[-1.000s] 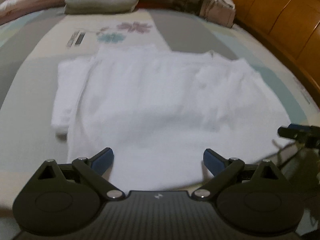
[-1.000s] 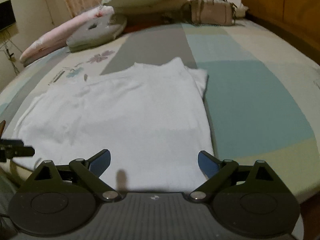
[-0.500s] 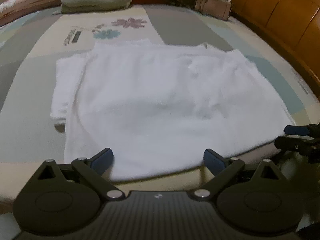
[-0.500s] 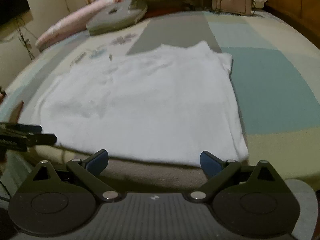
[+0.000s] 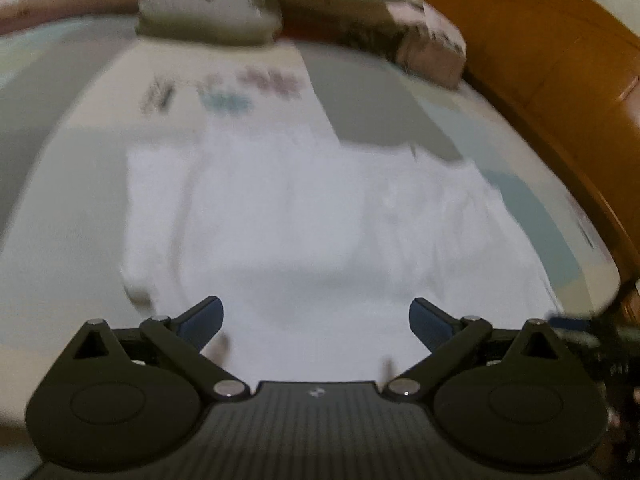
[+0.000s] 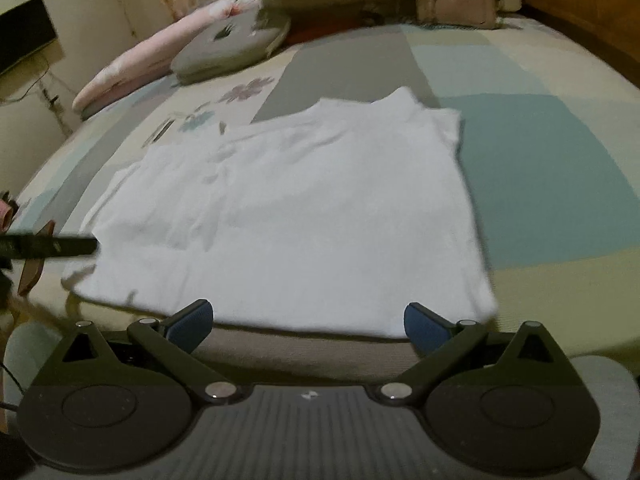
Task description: Fold clothes
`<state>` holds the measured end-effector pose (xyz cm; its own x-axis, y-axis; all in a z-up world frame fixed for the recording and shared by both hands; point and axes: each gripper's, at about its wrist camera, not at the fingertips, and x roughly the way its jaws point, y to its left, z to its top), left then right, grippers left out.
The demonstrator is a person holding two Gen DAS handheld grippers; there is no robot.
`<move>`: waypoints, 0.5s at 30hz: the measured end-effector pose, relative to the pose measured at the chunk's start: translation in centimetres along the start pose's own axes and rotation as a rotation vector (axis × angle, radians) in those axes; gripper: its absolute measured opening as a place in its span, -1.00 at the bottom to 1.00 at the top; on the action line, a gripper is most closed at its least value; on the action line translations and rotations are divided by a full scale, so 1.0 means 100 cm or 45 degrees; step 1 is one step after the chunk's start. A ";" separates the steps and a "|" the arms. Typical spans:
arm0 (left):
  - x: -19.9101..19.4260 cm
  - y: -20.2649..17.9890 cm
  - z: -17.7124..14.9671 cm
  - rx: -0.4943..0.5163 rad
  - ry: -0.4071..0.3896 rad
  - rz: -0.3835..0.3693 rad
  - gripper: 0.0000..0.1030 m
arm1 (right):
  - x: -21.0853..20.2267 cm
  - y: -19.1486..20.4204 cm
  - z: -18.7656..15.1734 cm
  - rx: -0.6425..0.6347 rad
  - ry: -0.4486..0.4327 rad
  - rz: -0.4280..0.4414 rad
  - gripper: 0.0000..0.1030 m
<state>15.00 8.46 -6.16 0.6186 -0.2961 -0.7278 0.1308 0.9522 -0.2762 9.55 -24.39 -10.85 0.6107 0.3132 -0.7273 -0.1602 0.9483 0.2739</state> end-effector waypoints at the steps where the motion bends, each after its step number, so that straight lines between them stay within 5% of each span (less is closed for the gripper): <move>1: 0.001 0.005 0.007 -0.009 -0.022 0.003 0.92 | -0.001 -0.001 0.000 0.006 -0.004 -0.010 1.00; 6: 0.025 0.027 0.029 -0.066 -0.018 -0.041 0.92 | -0.006 0.002 0.002 0.011 -0.020 -0.022 1.00; 11: 0.050 0.052 0.023 -0.121 0.037 0.029 0.92 | -0.007 0.013 0.007 -0.056 -0.028 -0.036 1.00; 15: 0.039 0.058 0.021 -0.103 0.023 -0.010 0.92 | -0.001 0.020 0.012 -0.079 -0.014 -0.048 1.00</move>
<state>19.84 13.04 -9.27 0.6036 -0.3053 -0.7365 0.0717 0.9408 -0.3312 10.06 -22.58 -9.47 0.6257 0.2770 -0.7292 -0.1845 0.9609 0.2066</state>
